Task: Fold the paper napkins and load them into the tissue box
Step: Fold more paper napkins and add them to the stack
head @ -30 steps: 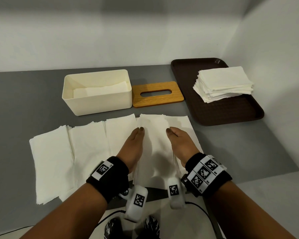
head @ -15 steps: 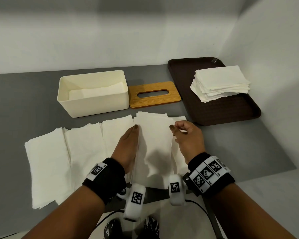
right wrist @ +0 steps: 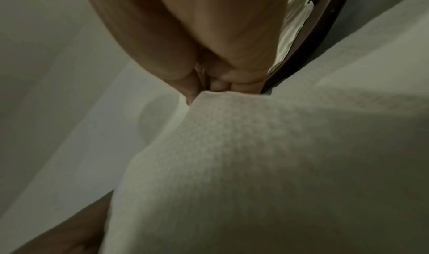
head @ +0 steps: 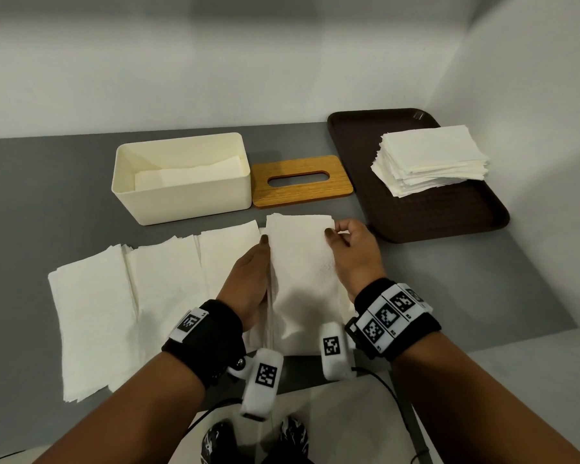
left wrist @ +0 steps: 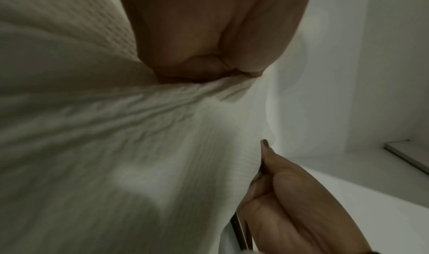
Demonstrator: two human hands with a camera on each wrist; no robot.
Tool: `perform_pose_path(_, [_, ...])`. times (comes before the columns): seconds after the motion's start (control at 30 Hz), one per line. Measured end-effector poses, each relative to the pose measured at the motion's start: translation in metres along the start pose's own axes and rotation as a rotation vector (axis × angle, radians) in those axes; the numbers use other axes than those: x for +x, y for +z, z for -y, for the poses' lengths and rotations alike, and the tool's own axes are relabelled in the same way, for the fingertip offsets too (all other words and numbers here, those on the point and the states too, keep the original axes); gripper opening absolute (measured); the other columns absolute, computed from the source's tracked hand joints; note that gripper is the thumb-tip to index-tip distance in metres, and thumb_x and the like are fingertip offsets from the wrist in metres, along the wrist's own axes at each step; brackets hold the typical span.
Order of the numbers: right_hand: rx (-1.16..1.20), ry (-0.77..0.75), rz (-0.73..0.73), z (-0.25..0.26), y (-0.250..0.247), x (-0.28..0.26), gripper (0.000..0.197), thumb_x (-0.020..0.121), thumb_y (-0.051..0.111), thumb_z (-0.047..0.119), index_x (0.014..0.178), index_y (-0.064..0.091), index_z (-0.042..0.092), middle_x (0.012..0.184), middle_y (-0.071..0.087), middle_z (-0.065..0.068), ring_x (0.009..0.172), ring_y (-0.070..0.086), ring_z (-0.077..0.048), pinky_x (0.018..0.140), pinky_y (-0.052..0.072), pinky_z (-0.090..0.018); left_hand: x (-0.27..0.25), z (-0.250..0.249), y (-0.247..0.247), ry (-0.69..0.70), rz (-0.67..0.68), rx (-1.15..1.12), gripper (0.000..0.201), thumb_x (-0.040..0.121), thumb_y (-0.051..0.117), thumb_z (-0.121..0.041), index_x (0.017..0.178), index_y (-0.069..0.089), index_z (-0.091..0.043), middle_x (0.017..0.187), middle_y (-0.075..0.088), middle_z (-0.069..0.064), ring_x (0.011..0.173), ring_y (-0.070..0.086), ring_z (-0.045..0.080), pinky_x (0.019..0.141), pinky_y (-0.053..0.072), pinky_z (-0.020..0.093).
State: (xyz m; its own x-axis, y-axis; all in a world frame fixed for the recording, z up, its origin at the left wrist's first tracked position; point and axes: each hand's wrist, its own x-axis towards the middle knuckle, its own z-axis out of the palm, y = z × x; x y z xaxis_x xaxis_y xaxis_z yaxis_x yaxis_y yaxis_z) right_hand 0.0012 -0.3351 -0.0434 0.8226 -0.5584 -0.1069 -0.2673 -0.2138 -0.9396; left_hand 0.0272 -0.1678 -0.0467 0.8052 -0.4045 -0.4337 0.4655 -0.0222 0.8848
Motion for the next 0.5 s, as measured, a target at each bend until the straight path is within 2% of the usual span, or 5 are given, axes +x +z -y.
perform_pose_path(0.1, [-0.029, 0.016, -0.035, 0.001, 0.004, 0.002, 0.002, 0.096, 0.058, 0.019, 0.096, 0.056, 0.018, 0.080, 0.057, 0.009, 0.074, 0.054, -0.007, 0.063, 0.042, -0.018, -0.003, -0.003, 0.000, 0.016, 0.015, 0.022, 0.043, 0.104, 0.024, -0.048, 0.117, 0.061, -0.030, 0.095, 0.071, -0.015, 0.078, 0.070, -0.005, 0.061, 0.050, 0.008])
perform_pose_path(0.2, [-0.029, 0.011, -0.030, 0.002, 0.006, -0.001, 0.003, 0.096, 0.058, 0.021, 0.095, 0.057, 0.018, 0.079, 0.056, 0.010, 0.072, 0.053, -0.006, 0.063, 0.041, -0.017, -0.005, -0.004, 0.003, 0.071, -0.028, 0.087, 0.027, 0.102, 0.037, -0.045, 0.105, 0.061, -0.033, 0.096, 0.068, -0.014, 0.089, 0.066, 0.005, 0.080, 0.049, 0.021])
perform_pose_path(0.3, [-0.017, 0.024, -0.037, -0.001, 0.004, -0.004, 0.010, 0.097, 0.054, 0.030, 0.093, 0.057, 0.021, 0.084, 0.061, 0.006, 0.080, 0.060, -0.014, 0.076, 0.051, -0.028, -0.003, -0.001, 0.004, 0.145, -0.063, 0.092, 0.027, 0.101, 0.048, -0.034, 0.112, 0.066, -0.018, 0.105, 0.074, 0.002, 0.102, 0.068, 0.025, 0.088, 0.054, 0.038])
perform_pose_path(0.4, [0.069, 0.180, 0.065, -0.001, -0.004, -0.012, 0.026, 0.099, 0.044, 0.045, 0.098, 0.059, 0.023, 0.100, 0.068, -0.001, 0.096, 0.066, -0.021, 0.093, 0.054, -0.043, -0.003, -0.004, 0.003, 0.165, -0.078, 0.012, 0.030, 0.103, 0.046, -0.032, 0.120, 0.064, -0.016, 0.111, 0.073, 0.002, 0.103, 0.068, 0.020, 0.091, 0.054, 0.035])
perform_pose_path(0.5, [0.039, 0.257, 0.247, -0.002, -0.012, -0.028, 0.041, 0.097, 0.039, 0.054, 0.109, 0.060, 0.021, 0.108, 0.065, 0.005, 0.104, 0.061, -0.018, 0.099, 0.048, -0.039, -0.001, -0.007, 0.003, 0.173, -0.117, -0.083, 0.031, 0.104, 0.044, -0.029, 0.122, 0.061, -0.011, 0.116, 0.072, 0.008, 0.106, 0.068, 0.023, 0.093, 0.054, 0.038])
